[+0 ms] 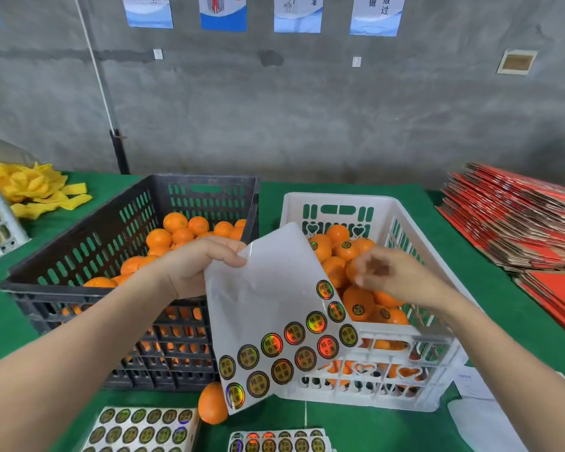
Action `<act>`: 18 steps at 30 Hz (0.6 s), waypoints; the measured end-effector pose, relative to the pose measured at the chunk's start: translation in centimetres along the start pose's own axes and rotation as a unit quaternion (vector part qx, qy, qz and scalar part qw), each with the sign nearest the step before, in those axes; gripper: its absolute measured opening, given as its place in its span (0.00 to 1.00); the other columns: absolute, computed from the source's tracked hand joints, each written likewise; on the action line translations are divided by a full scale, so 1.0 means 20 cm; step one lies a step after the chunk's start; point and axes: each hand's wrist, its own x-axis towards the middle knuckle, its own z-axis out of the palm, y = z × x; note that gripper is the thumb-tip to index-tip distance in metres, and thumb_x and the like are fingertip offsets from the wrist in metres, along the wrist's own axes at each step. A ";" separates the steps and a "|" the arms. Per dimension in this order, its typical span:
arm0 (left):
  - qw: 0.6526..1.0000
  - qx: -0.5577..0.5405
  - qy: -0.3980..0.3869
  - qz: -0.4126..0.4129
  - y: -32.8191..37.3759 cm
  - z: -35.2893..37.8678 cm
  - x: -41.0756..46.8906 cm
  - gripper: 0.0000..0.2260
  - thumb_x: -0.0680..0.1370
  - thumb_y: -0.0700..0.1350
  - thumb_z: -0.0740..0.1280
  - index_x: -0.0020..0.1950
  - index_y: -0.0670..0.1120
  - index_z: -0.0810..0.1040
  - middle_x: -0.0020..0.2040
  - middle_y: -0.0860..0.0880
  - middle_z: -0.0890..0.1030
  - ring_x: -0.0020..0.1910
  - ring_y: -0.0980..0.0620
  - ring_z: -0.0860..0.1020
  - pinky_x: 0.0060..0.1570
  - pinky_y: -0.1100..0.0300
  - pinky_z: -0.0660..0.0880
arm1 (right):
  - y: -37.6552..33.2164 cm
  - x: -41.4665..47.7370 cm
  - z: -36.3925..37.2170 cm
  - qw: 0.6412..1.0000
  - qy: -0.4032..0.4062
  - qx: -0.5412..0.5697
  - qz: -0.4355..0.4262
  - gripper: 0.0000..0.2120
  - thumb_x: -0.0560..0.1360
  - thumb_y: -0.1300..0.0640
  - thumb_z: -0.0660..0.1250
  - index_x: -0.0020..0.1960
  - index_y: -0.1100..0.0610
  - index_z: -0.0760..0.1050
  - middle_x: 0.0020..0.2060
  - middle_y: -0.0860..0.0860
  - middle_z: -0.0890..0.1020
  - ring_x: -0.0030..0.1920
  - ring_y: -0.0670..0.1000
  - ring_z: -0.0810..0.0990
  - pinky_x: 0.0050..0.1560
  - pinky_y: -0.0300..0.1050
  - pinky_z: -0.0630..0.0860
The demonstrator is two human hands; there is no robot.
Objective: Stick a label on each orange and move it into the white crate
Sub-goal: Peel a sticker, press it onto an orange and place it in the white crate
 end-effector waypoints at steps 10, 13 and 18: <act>0.999 0.004 0.034 0.002 -0.02 -0.10 -0.09 0.19 0.65 0.37 0.68 0.54 0.37 0.71 0.47 0.38 0.79 0.44 0.42 0.79 0.48 0.52 0.75 | -0.47 -0.11 0.14 0.957 -0.012 0.259 -0.128 0.16 0.68 0.71 0.72 0.50 0.54 0.81 0.35 0.52 0.81 0.38 0.49 0.79 0.48 0.43 0.79; 0.997 0.070 -0.007 0.018 -0.01 -0.14 -0.14 0.24 0.66 0.39 0.73 0.59 0.30 0.74 0.52 0.37 0.82 0.48 0.41 0.82 0.47 0.52 0.80 | -0.48 -0.11 0.19 0.955 0.016 0.272 -0.114 0.13 0.68 0.69 0.73 0.44 0.51 0.83 0.38 0.56 0.84 0.39 0.53 0.81 0.49 0.49 0.80; 0.977 0.212 -0.003 0.024 0.00 -0.13 -0.21 0.10 0.71 0.42 0.73 0.51 0.41 0.83 0.51 0.39 0.84 0.48 0.44 0.83 0.44 0.57 0.80 | -0.45 -0.13 0.30 0.948 0.028 0.280 -0.149 0.13 0.69 0.66 0.73 0.39 0.47 0.83 0.30 0.57 0.80 0.32 0.49 0.75 0.38 0.43 0.75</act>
